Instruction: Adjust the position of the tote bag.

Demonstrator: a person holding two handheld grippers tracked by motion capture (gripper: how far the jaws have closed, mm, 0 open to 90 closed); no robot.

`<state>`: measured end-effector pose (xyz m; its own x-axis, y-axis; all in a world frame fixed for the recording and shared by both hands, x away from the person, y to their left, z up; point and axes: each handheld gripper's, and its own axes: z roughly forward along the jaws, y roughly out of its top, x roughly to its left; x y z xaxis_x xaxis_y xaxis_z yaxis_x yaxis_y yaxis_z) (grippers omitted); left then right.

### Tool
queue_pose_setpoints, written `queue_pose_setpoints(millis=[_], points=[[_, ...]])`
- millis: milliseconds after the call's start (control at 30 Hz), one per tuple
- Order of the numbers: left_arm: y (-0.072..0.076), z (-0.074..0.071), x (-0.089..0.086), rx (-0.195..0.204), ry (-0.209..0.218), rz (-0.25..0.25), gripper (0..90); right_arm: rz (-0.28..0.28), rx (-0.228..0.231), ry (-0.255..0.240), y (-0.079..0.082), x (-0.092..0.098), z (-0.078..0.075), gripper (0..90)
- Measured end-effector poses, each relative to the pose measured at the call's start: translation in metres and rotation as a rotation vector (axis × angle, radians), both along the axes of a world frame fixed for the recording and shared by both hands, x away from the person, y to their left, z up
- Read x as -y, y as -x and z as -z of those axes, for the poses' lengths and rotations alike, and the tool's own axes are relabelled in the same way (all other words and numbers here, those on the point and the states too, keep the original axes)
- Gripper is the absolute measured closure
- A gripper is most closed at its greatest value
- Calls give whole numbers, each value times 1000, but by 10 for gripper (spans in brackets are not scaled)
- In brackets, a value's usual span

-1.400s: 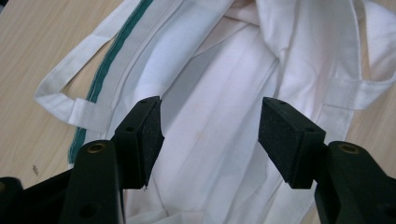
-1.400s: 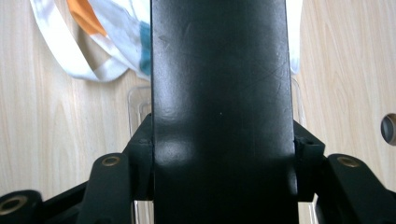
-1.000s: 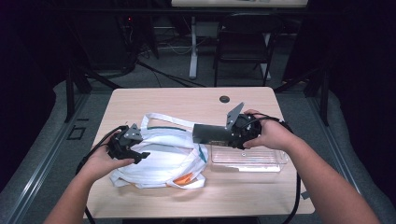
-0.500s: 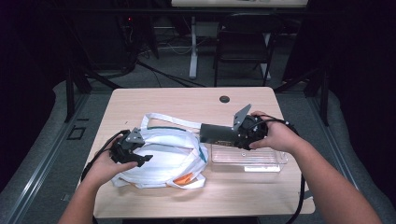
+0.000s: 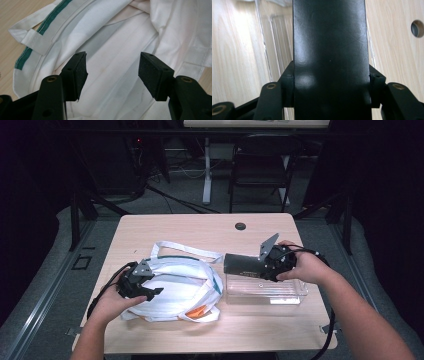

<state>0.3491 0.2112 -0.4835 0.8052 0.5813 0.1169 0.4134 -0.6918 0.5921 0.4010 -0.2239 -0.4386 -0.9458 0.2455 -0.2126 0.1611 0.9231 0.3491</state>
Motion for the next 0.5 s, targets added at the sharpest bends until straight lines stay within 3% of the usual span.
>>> queue_pose_setpoints(millis=[233,333,500], points=[[6,6,-1,13,14,-3,398,28,-8,9,-1,10,9,421],[7,9,-1,9,-5,0,398,29,-6,29,-3,13,11,421],[9,8,-2,21,1,-11,398,30,-1,35,-5,14,13,421]])
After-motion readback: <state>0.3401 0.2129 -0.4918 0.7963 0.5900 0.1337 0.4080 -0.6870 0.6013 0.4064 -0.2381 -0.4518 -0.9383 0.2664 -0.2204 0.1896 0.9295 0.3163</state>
